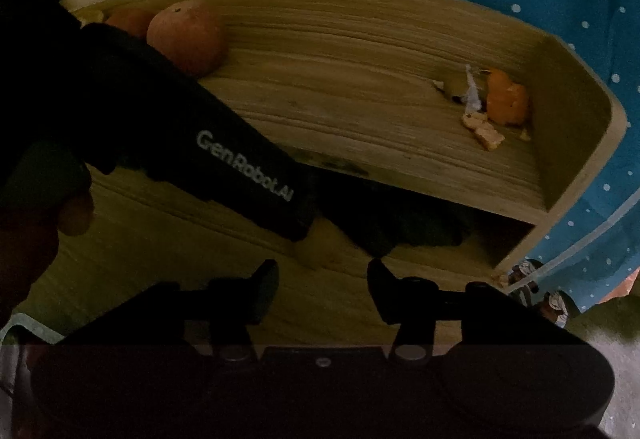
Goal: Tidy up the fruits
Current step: 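Close the right gripper on a brown kiwi while the left gripper grasps a small orange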
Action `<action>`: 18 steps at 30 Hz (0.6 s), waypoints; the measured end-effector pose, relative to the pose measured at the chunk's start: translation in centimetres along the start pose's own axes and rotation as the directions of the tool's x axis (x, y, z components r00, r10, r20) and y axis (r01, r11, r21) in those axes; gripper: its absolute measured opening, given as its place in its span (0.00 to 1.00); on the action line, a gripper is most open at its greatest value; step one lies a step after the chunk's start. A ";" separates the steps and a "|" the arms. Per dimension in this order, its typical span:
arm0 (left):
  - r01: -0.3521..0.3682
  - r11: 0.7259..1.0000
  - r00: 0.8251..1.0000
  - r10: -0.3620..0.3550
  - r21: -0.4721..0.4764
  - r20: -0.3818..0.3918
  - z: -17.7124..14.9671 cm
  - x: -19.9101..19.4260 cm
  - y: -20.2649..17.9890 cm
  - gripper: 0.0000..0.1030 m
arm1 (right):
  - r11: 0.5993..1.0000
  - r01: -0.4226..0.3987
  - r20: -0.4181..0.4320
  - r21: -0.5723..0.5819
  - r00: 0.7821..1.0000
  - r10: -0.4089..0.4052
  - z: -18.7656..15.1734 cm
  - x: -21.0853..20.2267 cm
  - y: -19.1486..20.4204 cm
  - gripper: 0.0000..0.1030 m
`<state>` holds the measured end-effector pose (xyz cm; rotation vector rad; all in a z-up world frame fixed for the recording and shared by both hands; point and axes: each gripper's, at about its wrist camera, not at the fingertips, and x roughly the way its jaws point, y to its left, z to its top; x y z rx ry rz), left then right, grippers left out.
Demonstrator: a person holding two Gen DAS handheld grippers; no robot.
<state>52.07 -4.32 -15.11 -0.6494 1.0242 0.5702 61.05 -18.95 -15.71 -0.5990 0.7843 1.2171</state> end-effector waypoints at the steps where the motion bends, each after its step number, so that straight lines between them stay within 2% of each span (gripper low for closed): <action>1: 0.004 1.000 1.000 -0.004 -0.003 -0.002 0.0 0.0 -0.1 0.63 | 1.000 -0.001 -0.001 -0.003 1.000 0.001 0.0 0.1 0.0 0.49; 9: 0.016 0.999 1.000 -0.016 -0.031 -0.003 0.6 0.2 -0.1 0.54 | 1.000 -0.017 -0.004 -0.012 1.000 0.017 0.5 1.4 0.2 0.47; 14: 0.016 0.999 1.000 -0.016 -0.045 0.001 0.9 0.3 0.0 0.39 | 0.999 -0.027 -0.009 -0.025 1.000 0.026 0.7 2.1 0.3 0.42; 18: 0.030 0.998 1.000 -0.030 -0.054 -0.005 0.7 0.9 -0.3 0.35 | 0.999 -0.026 0.000 -0.040 1.000 0.026 0.8 2.5 0.4 0.39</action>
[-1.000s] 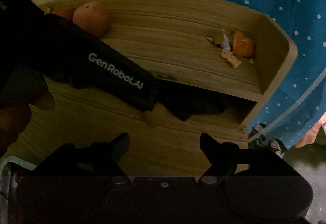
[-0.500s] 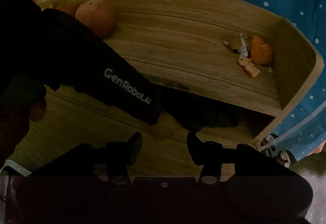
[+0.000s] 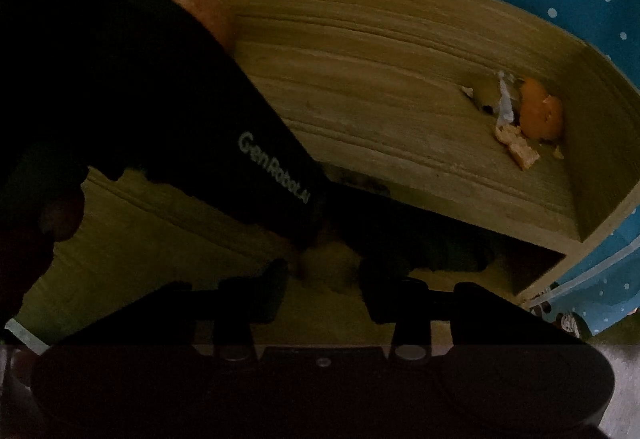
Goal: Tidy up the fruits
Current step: 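Close the right gripper on a brown kiwi while the left gripper grasps a small orange, then carry the kiwi in the right gripper and orange in the left over the tray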
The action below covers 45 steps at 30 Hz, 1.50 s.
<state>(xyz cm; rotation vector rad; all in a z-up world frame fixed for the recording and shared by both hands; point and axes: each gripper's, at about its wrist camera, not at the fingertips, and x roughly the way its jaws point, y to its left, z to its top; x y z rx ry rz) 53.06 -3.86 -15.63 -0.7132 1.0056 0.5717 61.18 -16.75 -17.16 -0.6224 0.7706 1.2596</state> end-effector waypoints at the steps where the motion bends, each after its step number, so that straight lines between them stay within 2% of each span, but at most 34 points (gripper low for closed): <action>1: 0.002 1.000 1.000 -0.002 0.000 -0.001 -0.1 0.1 -0.1 0.33 | 1.000 -0.001 0.002 -0.001 1.000 0.001 0.0 0.1 0.0 0.38; 10: 0.001 1.000 1.000 -0.001 0.020 0.004 0.0 0.2 -0.2 0.31 | 1.000 0.006 0.005 0.006 1.000 -0.006 0.5 0.5 0.1 0.30; 25: 0.022 0.998 1.000 -0.023 0.058 0.006 -1.1 -0.8 -0.6 0.29 | 0.998 0.045 0.005 0.049 0.999 -0.045 -0.6 -1.7 0.2 0.30; 35: 0.054 0.992 0.998 -0.056 0.113 0.019 -2.6 -3.0 -1.2 0.29 | 0.989 0.111 0.030 0.102 0.993 -0.115 -2.0 -5.5 0.7 0.30; 45: 0.097 0.976 0.994 -0.104 0.197 0.028 -4.0 -6.0 -3.2 0.30 | 0.965 0.199 0.050 0.173 0.976 -0.210 -4.3 -10.5 1.7 0.30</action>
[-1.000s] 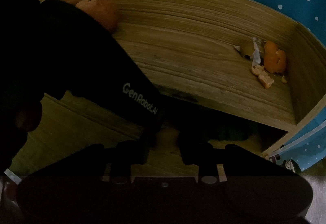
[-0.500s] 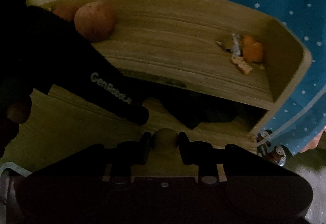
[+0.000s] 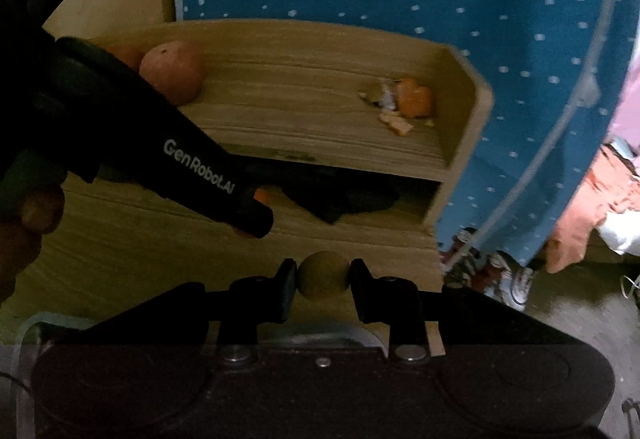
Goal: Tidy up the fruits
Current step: 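Carry the kiwi in the right gripper and orange in the left over the tray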
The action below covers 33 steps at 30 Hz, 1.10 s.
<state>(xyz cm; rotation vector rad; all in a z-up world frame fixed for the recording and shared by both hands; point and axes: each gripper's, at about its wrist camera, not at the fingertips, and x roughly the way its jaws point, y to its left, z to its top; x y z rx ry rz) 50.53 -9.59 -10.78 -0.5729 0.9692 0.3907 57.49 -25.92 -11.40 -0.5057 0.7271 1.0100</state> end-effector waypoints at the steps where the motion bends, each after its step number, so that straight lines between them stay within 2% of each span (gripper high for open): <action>1: 0.006 1.000 1.000 -0.006 0.011 0.000 -0.1 -0.2 -0.3 0.30 | 1.000 0.010 0.001 0.006 1.000 -0.010 -0.2 -0.4 -0.1 0.30; 16: 0.083 0.980 0.996 -0.075 0.180 -0.053 -3.7 -1.0 -6.0 0.30 | 0.982 0.129 -0.040 0.140 0.991 -0.125 -6.5 -6.0 -1.9 0.30; 24: 0.089 0.967 0.993 -0.068 0.240 -0.095 -5.4 -1.0 -7.5 0.30 | 0.969 0.135 -0.062 0.205 0.990 -0.125 -8.9 -6.9 -2.1 0.30; 33: 0.086 0.954 0.987 -0.043 0.287 -0.153 -6.4 -0.3 -8.1 0.30 | 0.977 0.121 -0.072 0.175 0.991 -0.110 -9.4 -7.3 -0.7 0.30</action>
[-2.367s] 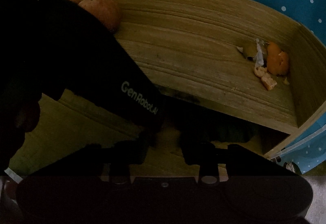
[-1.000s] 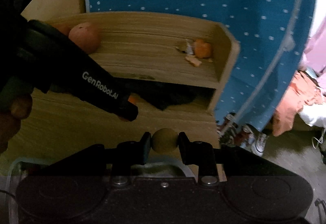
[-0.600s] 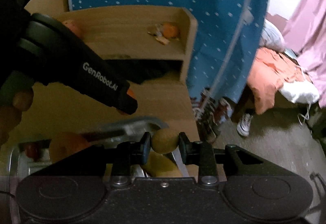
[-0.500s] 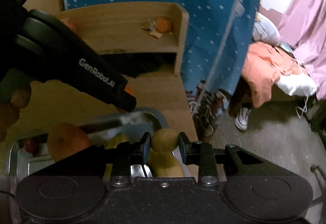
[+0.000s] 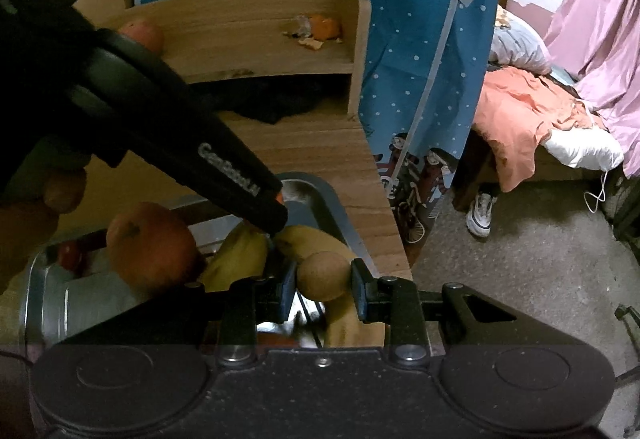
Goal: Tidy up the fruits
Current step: 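Carry the kiwi in the right gripper and orange in the left over the tray, then lower the kiwi and orange onto the tray and open both grippers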
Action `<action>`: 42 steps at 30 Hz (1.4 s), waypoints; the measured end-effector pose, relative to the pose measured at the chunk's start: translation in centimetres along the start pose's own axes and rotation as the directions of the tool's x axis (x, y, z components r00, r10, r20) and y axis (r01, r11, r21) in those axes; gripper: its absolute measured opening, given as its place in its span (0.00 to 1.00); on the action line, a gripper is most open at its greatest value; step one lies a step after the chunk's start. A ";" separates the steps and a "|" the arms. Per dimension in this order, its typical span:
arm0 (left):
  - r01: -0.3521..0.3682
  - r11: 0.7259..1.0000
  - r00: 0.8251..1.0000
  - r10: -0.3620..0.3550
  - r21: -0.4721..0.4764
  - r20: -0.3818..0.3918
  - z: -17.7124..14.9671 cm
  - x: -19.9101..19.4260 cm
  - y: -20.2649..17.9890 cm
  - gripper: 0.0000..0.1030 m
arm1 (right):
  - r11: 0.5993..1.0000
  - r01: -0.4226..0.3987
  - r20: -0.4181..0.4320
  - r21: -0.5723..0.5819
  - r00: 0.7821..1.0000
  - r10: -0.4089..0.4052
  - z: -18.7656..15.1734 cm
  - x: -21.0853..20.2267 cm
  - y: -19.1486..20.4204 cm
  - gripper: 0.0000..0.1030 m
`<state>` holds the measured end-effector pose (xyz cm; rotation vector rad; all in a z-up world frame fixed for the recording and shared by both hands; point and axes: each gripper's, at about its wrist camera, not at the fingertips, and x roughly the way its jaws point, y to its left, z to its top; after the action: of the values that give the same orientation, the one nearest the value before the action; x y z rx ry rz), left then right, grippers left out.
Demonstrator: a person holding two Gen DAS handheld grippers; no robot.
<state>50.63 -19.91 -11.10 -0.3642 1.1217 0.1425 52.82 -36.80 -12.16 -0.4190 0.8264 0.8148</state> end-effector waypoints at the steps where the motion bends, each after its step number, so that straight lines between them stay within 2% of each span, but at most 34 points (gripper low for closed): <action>1: -0.002 1.000 1.000 0.002 0.002 -0.004 0.0 0.1 0.0 0.30 | 1.000 -0.002 -0.001 -0.001 1.000 0.002 0.0 0.0 0.0 0.30; 17: -0.006 1.000 1.000 0.006 0.003 -0.011 0.3 0.1 0.0 0.30 | 0.999 -0.008 -0.007 -0.039 1.000 0.008 0.0 0.1 0.7 0.30; 34: -0.033 0.999 0.999 0.034 0.011 -0.029 0.8 0.3 -0.6 0.31 | 1.000 -0.016 0.000 -0.018 1.000 0.016 0.1 0.2 0.7 0.31; 36: -0.034 0.999 0.999 0.035 0.015 -0.024 0.7 0.0 -0.7 0.33 | 1.000 -0.017 0.003 -0.013 1.000 0.017 0.1 0.2 0.6 0.31; 38: -0.034 0.999 0.999 0.034 0.018 -0.018 0.7 -0.2 -0.8 0.38 | 1.000 -0.016 0.005 -0.009 1.000 0.016 0.0 0.2 0.6 0.33; 40: -0.033 0.999 0.999 0.034 0.020 -0.011 0.7 -0.4 -0.8 0.43 | 1.000 -0.005 0.008 -0.003 1.000 0.005 0.0 0.1 0.6 0.41; 42: -0.035 0.999 0.999 0.035 0.022 -0.005 0.7 -0.7 -0.7 0.46 | 1.000 0.005 0.011 0.009 1.000 -0.005 -0.1 0.0 0.5 0.42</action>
<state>51.16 -20.24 -10.07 -0.3259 1.1341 0.1604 52.34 -36.53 -12.22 -0.4078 0.8185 0.8079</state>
